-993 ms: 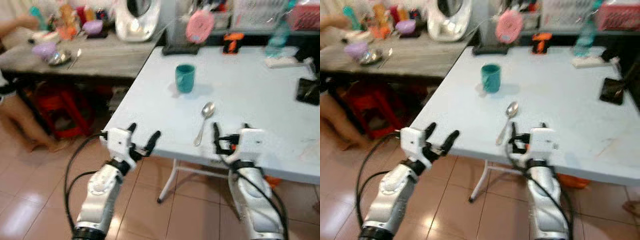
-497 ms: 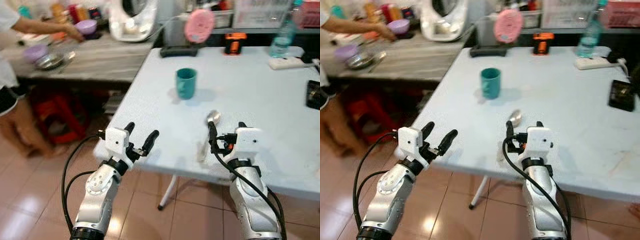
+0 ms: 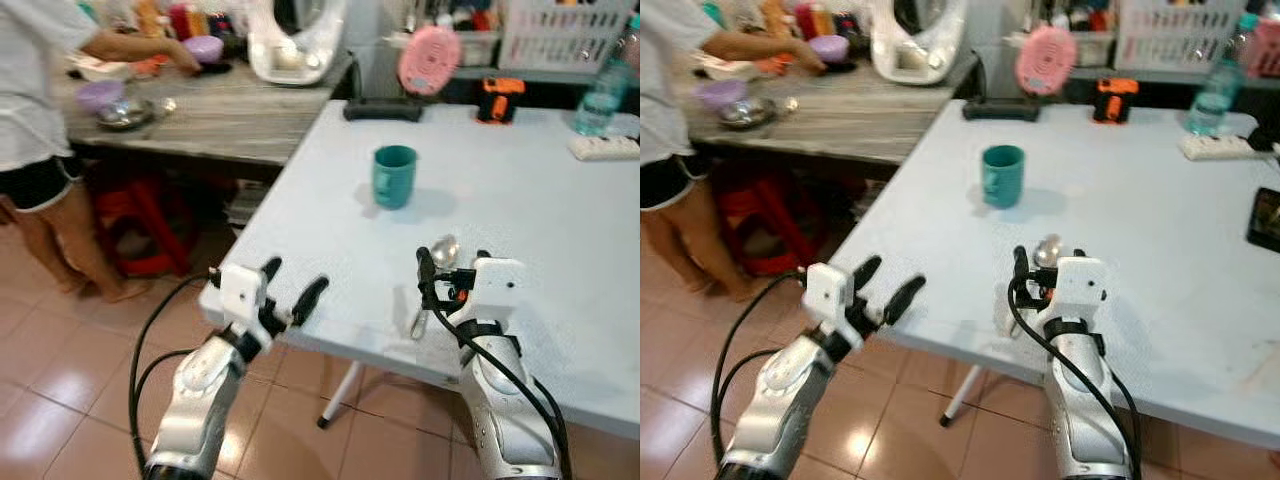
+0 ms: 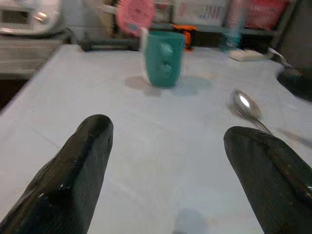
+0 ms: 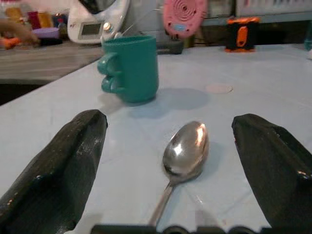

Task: Setting the table

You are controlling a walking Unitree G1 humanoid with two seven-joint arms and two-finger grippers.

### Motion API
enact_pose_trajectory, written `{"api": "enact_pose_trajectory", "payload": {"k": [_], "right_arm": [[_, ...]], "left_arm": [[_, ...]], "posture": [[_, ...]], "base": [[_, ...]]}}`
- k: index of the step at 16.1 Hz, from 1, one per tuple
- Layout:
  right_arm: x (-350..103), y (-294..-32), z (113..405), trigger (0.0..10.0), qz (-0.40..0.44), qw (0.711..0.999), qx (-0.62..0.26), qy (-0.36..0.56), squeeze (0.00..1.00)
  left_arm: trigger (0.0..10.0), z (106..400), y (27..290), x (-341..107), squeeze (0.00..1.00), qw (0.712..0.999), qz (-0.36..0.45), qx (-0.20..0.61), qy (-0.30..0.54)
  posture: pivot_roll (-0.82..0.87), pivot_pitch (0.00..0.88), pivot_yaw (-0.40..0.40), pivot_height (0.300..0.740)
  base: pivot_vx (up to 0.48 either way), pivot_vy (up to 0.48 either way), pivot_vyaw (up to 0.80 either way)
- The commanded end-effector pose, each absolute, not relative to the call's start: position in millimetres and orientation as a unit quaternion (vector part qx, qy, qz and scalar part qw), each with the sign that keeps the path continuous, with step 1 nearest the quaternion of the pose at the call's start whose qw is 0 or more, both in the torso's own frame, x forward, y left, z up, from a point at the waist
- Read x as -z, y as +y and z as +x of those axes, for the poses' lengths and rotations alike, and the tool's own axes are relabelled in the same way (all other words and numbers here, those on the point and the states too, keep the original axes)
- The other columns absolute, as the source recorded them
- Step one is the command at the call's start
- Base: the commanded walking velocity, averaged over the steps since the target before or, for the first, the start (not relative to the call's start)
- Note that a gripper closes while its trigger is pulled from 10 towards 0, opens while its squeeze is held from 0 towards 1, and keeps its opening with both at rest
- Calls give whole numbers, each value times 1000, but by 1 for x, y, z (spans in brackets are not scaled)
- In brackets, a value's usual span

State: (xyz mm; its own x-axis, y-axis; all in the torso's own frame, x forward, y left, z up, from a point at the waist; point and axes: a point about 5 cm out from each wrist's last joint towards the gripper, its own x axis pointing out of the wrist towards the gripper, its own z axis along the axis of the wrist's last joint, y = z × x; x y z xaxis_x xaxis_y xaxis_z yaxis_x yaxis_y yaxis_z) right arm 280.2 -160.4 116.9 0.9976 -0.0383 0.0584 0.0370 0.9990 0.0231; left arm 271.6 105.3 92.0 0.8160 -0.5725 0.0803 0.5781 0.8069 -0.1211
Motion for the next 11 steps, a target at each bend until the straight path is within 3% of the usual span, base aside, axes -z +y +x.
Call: {"api": "enact_pose_trajectory", "payload": {"k": [1,4,7,11], "right_arm": [[-113,-162,282,10000,10,999,27,-15,0],[-110,-154,291,10000,40,998,34,18,0],[-113,-145,301,10000,92,994,38,51,0],[-113,-133,307,10000,97,990,33,98,0]], "left_arm": [[10000,268,102,-89,0,942,-64,329,-11],[10000,255,102,-85,0,916,-28,399,-2],[10000,255,103,-85,0,915,-17,404,-1],[10000,254,96,-84,0,901,-22,434,-1]], "posture": [[-122,32,94,740],[-122,39,90,740],[-123,41,89,740],[-126,36,81,740]], "base": [[0,0,0],[0,0,0],[0,0,0],[0,0,0]]}}
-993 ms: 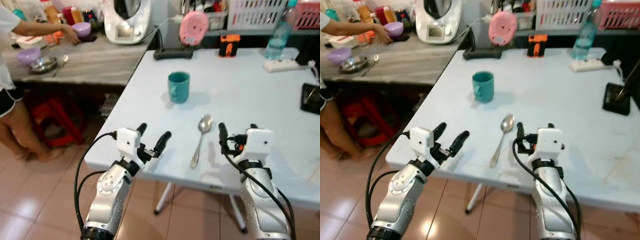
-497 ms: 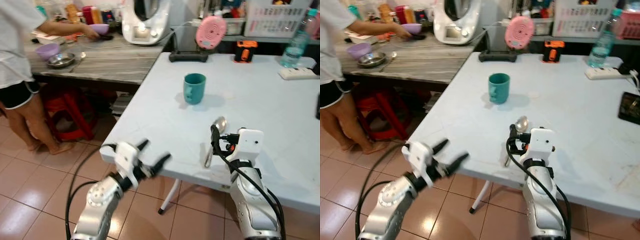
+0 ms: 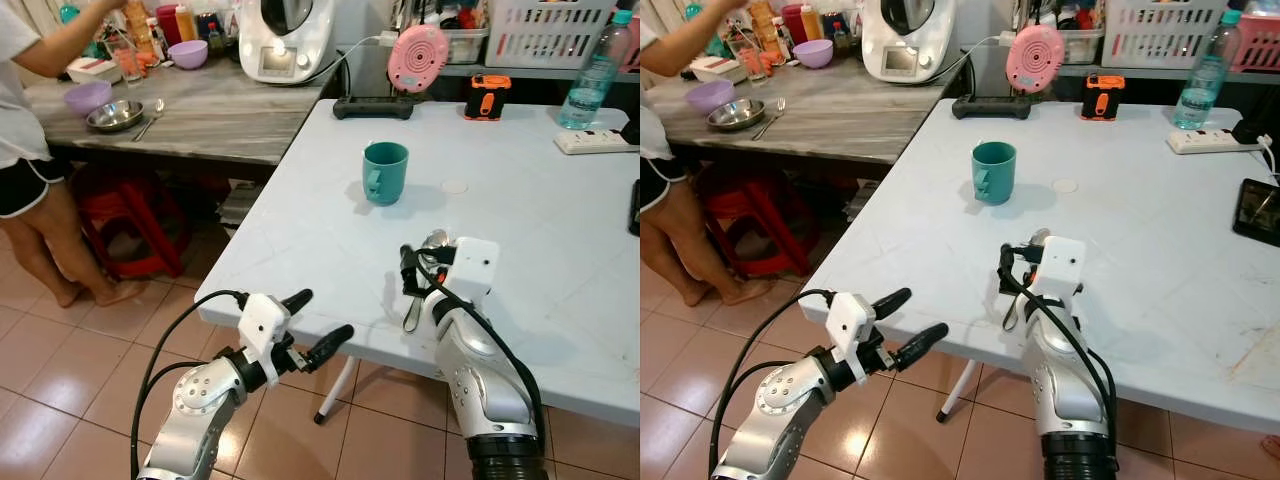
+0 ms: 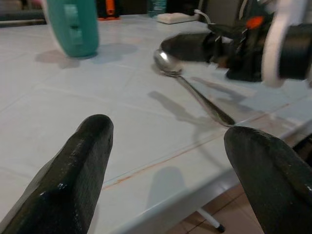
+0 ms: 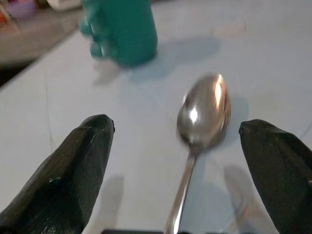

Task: Setting the table

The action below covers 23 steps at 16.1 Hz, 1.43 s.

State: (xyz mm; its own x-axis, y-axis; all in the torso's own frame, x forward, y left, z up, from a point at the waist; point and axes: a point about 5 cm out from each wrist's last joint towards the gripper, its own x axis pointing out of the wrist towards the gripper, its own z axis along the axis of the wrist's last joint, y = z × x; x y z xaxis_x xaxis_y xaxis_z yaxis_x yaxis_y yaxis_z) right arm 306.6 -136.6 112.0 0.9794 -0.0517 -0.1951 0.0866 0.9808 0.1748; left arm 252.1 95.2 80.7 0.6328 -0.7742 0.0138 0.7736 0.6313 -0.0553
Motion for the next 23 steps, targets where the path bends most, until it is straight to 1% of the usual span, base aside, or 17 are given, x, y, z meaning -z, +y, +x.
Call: {"api": "enact_pose_trajectory", "payload": {"k": [1,3,6,7,8,11,14,15,20,23], "right_arm": [[-111,-134,307,10000,92,989,37,109,0],[-103,-135,309,10000,71,985,43,149,0],[-101,-135,313,10000,61,984,48,159,0],[-99,-134,316,3765,56,983,51,165,0],[-97,-133,319,0,55,982,51,174,0],[-96,-129,328,0,42,981,47,182,0],[-90,-128,330,0,27,979,38,198,0],[-85,-128,329,0,14,978,35,207,0],[-73,-124,323,0,6,973,8,229,0],[-67,-132,318,0,-15,973,7,232,0]], "left_arm": [[10000,254,94,-84,0,900,-24,435,-2],[10000,254,91,-85,0,899,-26,438,-7],[10000,257,89,-86,0,897,-29,441,-10],[10000,258,88,-87,0,896,-31,442,-11],[10000,258,87,-87,0,896,-32,442,-11],[10000,260,84,-88,0,895,-35,444,-13],[10000,261,82,-89,0,897,-38,440,-15],[10000,260,81,-89,0,897,-39,440,-16],[10000,260,81,-87,0,896,-37,442,-16],[10000,261,81,-88,0,896,-35,442,-17]], "posture": [[-130,34,81,740],[-139,34,82,740],[-146,35,84,740],[-150,36,86,740],[-154,35,89,740],[-155,35,88,740],[-154,36,88,740],[-152,38,86,740],[-156,40,89,740],[-157,39,89,740]], "base": [[0,0,0],[0,0,0],[0,0,0],[0,0,0],[0,0,0],[0,0,0],[0,0,0],[0,0,0],[0,0,0],[0,0,0]]}}
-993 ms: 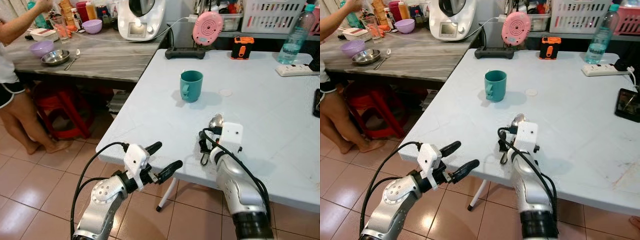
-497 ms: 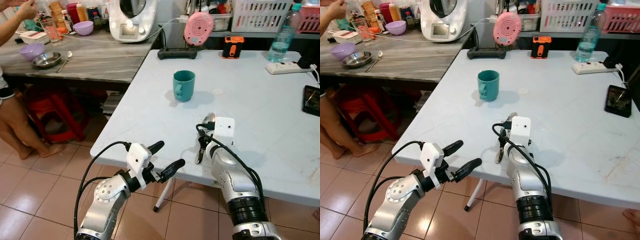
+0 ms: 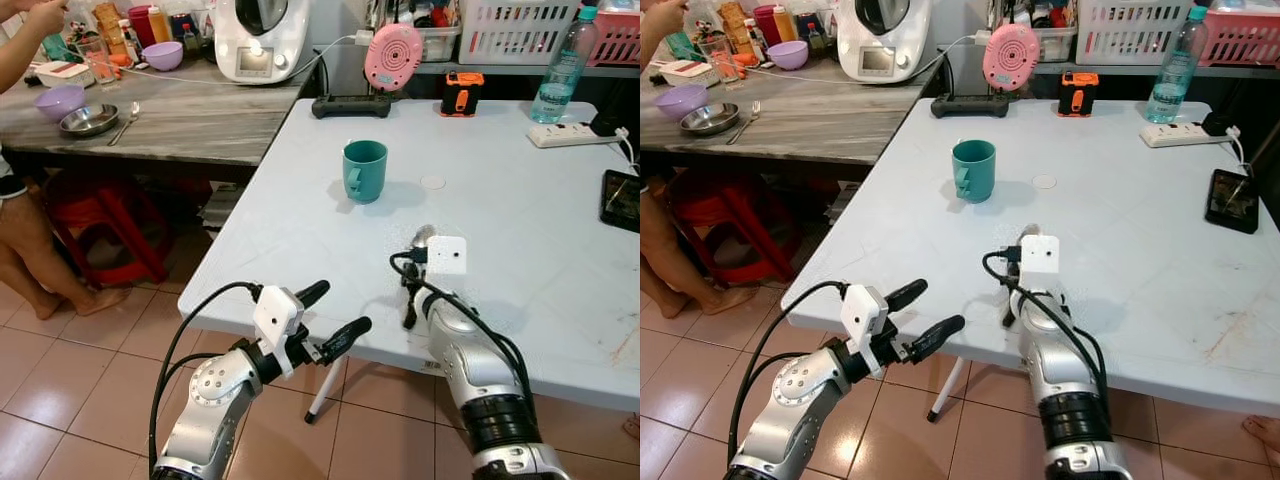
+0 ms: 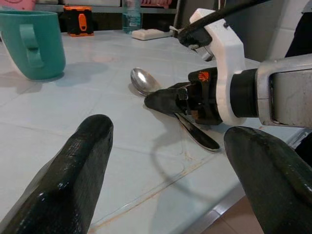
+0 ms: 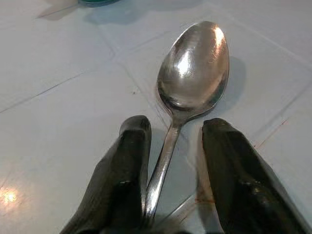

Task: Setting the table

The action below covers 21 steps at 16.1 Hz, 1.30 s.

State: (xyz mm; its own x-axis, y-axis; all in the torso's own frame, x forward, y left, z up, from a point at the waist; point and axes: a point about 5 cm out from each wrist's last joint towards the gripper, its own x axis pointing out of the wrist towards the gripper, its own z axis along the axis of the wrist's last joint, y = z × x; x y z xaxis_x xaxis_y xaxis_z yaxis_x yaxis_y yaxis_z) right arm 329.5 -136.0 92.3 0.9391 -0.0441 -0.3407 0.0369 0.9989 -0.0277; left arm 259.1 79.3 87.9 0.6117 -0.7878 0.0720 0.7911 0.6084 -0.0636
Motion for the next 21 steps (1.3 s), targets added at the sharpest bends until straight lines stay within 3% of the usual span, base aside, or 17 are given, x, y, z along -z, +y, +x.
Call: {"api": "enact_pose_trajectory", "payload": {"k": [1,15,16,17,21], "right_arm": [[-65,-135,317,0,-19,972,9,234,0],[-65,-145,314,0,-22,976,12,216,0],[-67,-145,315,510,-19,978,11,209,0],[-69,-146,316,10000,-18,979,11,205,0],[-80,-144,320,10000,-29,989,19,147,0]], "left_arm": [[10000,262,80,-88,0,896,-35,442,-17],[10000,265,79,-90,0,896,-33,442,-22],[10000,265,79,-90,0,896,-32,442,-22],[10000,264,79,-90,0,896,-32,441,-22],[10000,266,79,-90,0,897,-33,441,-23]], "posture": [[-157,39,89,740],[-154,36,92,740],[-154,35,92,740],[-155,36,91,740],[-157,35,92,740]], "base": [[0,0,0],[0,0,0],[0,0,0],[0,0,0],[0,0,0]]}}
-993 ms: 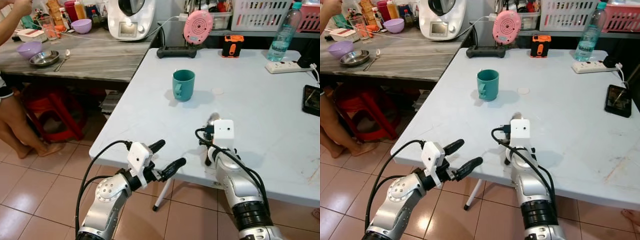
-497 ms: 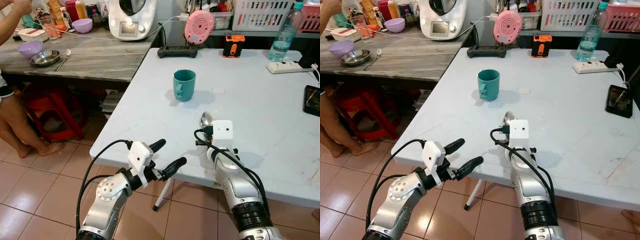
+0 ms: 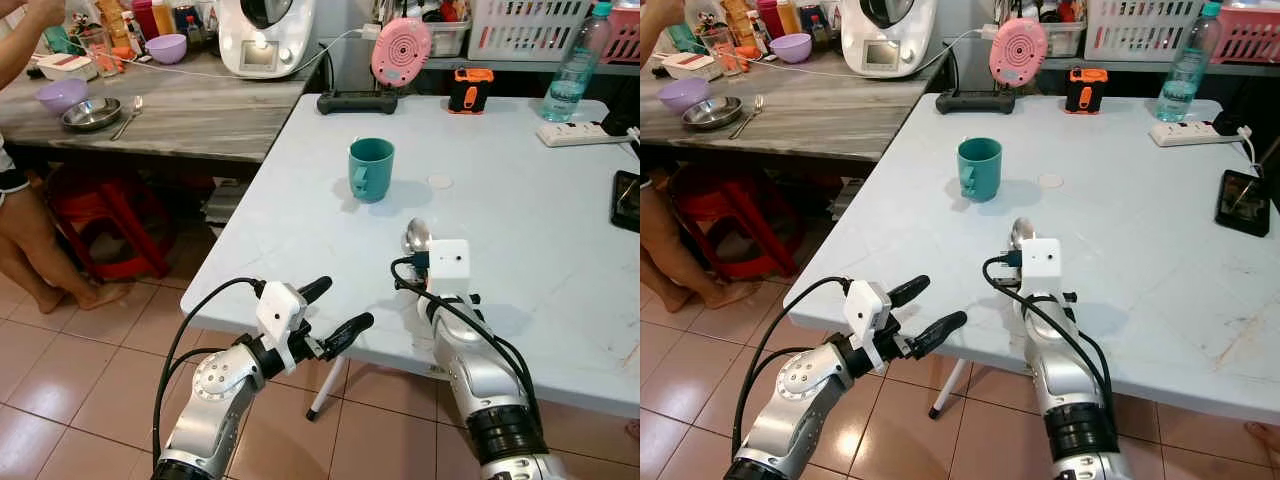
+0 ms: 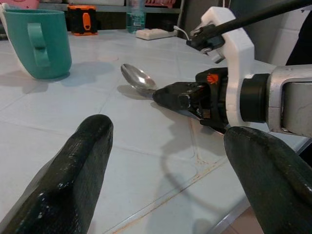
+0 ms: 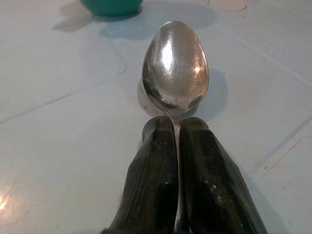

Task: Setting the table

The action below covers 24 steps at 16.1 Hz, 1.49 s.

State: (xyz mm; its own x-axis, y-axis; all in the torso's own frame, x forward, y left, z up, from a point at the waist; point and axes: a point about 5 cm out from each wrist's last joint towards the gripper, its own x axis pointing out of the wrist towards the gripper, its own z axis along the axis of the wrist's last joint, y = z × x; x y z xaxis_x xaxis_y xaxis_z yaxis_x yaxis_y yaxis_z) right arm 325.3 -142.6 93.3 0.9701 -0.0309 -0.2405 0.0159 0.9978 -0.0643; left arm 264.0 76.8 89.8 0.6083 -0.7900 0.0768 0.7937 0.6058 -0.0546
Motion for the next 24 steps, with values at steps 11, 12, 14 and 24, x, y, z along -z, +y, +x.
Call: {"api": "enact_pose_trajectory", "payload": {"k": [11,12,14,24], "right_arm": [[-68,-141,314,10000,14,983,17,183,1000],[-68,-142,314,10000,17,983,19,184,1000],[-69,-142,315,10000,18,982,23,187,984],[-66,-139,316,0,0,975,5,220,0]], "left_arm": [[10000,268,80,-90,0,897,-31,441,-22],[10000,268,80,-90,0,897,-31,441,-22],[10000,269,80,-91,0,895,-30,445,-24],[10000,269,81,-92,0,890,-26,454,-21]], "posture": [[-153,44,100,740],[-154,44,101,740],[-154,45,102,740],[-152,50,102,740]], "base": [[0,0,0],[0,0,0],[0,0,0],[0,0,0]]}}
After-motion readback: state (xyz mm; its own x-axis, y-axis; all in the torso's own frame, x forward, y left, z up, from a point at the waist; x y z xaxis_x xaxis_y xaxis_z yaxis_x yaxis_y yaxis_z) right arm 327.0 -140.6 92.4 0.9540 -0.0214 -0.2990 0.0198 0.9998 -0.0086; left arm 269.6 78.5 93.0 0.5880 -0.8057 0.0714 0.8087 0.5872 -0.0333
